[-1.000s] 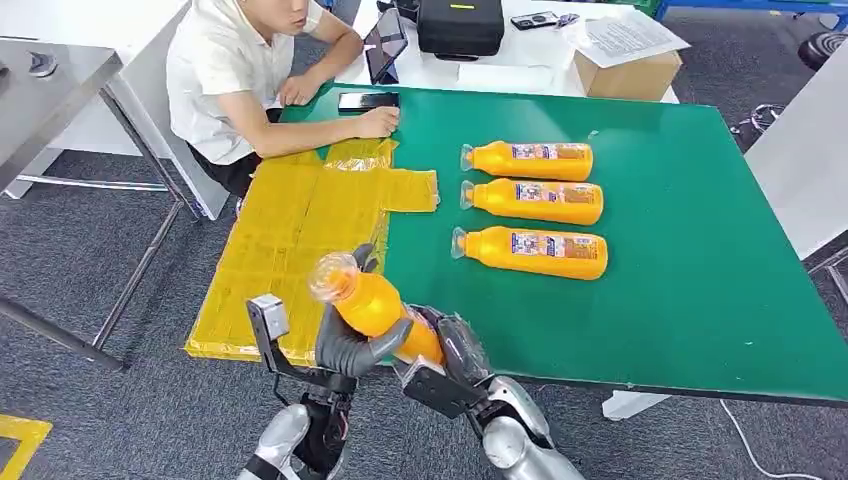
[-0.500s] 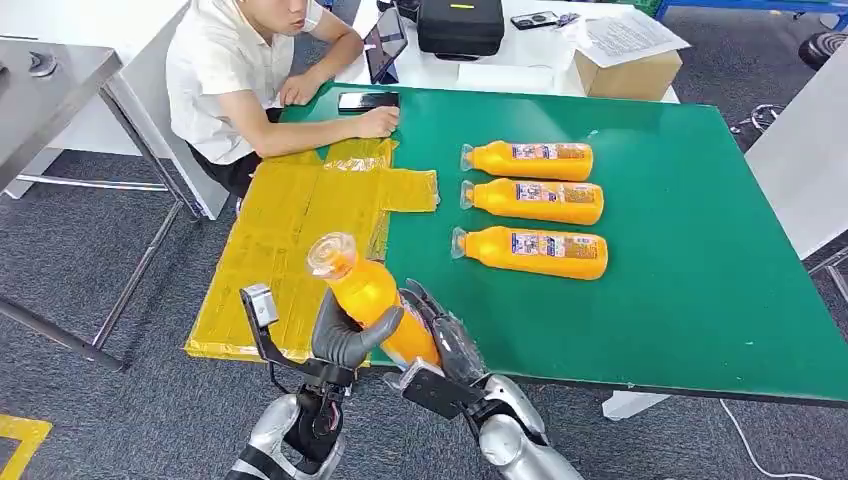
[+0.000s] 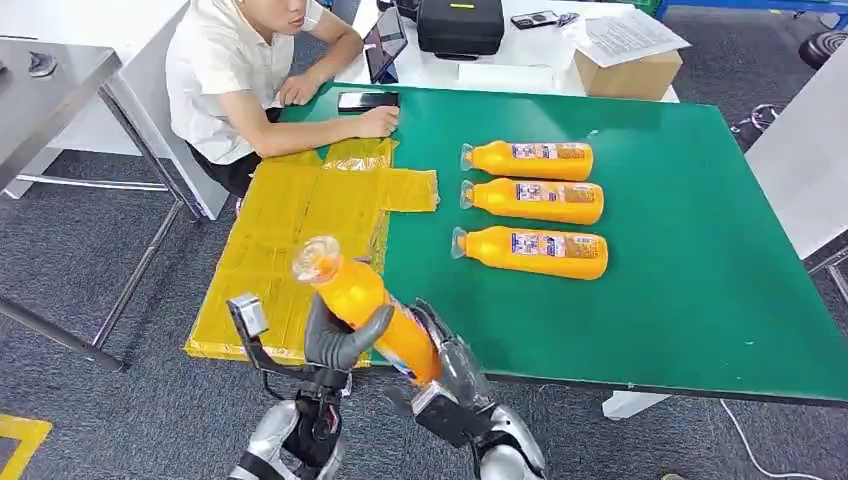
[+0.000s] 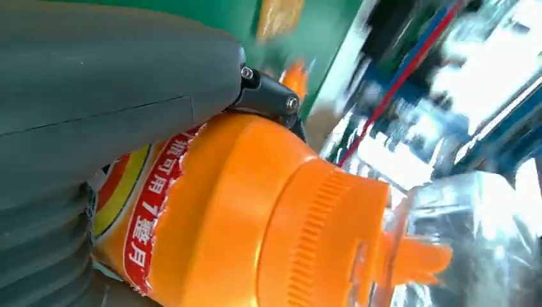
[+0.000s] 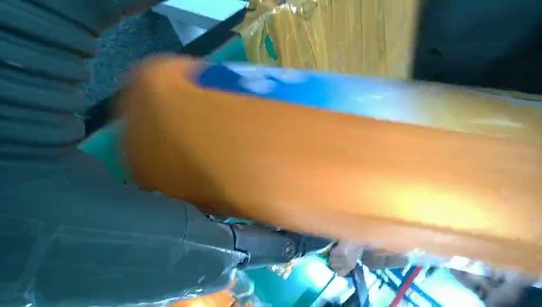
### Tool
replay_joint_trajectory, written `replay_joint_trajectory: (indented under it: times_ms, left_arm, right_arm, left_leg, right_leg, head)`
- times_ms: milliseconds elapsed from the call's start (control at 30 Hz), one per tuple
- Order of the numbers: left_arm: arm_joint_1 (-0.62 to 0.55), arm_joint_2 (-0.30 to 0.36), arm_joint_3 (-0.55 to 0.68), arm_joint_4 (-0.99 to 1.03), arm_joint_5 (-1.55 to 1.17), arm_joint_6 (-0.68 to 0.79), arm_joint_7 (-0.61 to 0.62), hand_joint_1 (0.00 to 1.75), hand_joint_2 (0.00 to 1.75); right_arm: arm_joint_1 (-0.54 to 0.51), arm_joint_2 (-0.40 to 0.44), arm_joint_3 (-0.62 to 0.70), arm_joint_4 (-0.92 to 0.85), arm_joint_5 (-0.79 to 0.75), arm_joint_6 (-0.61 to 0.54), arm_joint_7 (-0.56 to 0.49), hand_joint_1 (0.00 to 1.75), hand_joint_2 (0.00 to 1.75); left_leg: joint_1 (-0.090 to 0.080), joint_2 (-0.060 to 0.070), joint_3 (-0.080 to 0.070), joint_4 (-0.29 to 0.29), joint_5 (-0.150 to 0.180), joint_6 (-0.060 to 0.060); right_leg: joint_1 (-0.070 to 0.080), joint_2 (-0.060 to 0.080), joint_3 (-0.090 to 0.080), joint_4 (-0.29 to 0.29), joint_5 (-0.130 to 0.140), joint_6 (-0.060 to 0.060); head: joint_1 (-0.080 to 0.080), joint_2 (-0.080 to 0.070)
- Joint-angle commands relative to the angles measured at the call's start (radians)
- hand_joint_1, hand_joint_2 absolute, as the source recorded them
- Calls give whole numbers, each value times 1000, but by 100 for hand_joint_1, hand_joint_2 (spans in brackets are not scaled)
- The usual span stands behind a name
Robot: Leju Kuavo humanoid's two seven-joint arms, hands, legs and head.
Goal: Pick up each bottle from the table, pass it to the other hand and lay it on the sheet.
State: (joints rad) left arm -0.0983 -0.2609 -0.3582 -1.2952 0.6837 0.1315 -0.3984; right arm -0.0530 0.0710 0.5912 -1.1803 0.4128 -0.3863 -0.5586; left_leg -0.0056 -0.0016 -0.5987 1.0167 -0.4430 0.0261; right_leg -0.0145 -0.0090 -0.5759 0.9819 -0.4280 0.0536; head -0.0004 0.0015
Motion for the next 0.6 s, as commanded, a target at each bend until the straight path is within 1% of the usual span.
replay_joint_trajectory:
  times_ms: [33,67,133,167,200,267,333,367,400,433,467,500,533,567,600]
  left_arm:
    - [9,71,86,-91,-280,303,-103,175,175]
    - [10,83,106,-103,-309,328,-94,175,175]
    - [-5,103,118,-100,-448,439,-148,175,175]
    - [-24,79,188,-65,-763,567,-209,175,175]
    - [-30,45,265,-52,-967,567,-204,175,175]
    - [-30,45,265,-52,-967,567,-204,175,175]
    - [-30,45,265,-52,-967,567,-204,175,175]
    - [-30,45,265,-52,-967,567,-204,175,175]
    - [-48,58,264,0,-1085,567,-151,175,175]
    - [-58,84,232,18,-1106,545,-97,175,175]
    - [-79,108,199,56,-1160,565,-65,175,175]
    - [-97,114,182,86,-1168,549,-44,175,175]
    - [-122,125,164,135,-1221,560,-18,175,175]
    - [-150,140,139,186,-1305,556,33,175,175]
    - [-168,145,126,214,-1322,529,56,175,175]
  right_arm:
    - [187,107,-347,-320,-42,-312,-140,0,0]
    - [222,161,-468,-441,12,-312,-140,0,0]
    - [235,200,-581,-548,15,-312,-140,0,0]
    - [236,225,-653,-613,18,-312,-140,0,0]
    - [228,230,-673,-617,13,-312,-140,0,0]
    - [228,230,-673,-617,13,-312,-140,0,0]
    - [228,230,-673,-617,13,-312,-140,0,0]
    - [228,230,-673,-617,13,-312,-140,0,0]
    - [210,239,-674,-592,18,-312,-140,0,0]
    - [200,247,-689,-592,17,-312,-140,0,0]
    - [183,264,-711,-594,11,-312,-140,0,0]
    - [172,277,-724,-590,19,-312,-140,0,0]
    - [162,278,-728,-578,8,-312,-140,0,0]
    - [155,278,-723,-571,13,-312,-140,0,0]
    - [151,278,-716,-557,16,-312,-140,0,0]
  left_leg:
    - [1,1,3,0,-1,-2]
    - [1,1,3,-1,-1,-2]
    - [2,1,5,2,-4,-4]
    - [0,-1,0,3,-3,-3]
    - [-1,-2,-2,3,-2,-3]
    - [-1,-4,-2,1,0,-1]
    - [1,0,0,0,-1,-2]
    - [1,-3,3,0,0,-2]
    - [1,-6,4,0,0,-2]
    - [0,-7,3,1,0,-1]
    - [0,-3,1,0,0,-1]
    - [1,-1,2,-1,0,-2]
    - [0,1,1,-1,1,-2]
    - [0,1,4,-1,0,-2]
    - [-1,-2,3,-2,2,-2]
  right_leg:
    - [1,1,2,0,-1,-2]
    - [1,2,2,0,-1,-2]
    - [2,2,4,3,-4,-5]
    - [0,0,-1,5,-4,-3]
    - [-1,-1,-2,6,-3,-3]
    - [-1,-3,-2,3,-1,-2]
    - [1,-1,0,1,0,-2]
    - [1,-3,2,0,-1,-2]
    - [1,-6,5,0,-2,-2]
    - [0,-7,3,2,-3,-2]
    - [0,-4,2,0,-2,-2]
    - [1,-3,3,-1,0,-3]
    - [0,-2,1,0,0,-3]
    - [0,-1,2,0,0,-4]
    - [-1,-4,2,-1,0,-3]
  head:
    - [0,0]
    - [0,0]
    - [0,0]
    - [0,0]
    - [0,0]
    - [0,0]
    - [-2,0]
    - [-3,0]
    - [0,0]
    - [2,0]
    - [1,0]
    - [1,0]
    - [0,0]
    - [0,0]
    - [1,0]
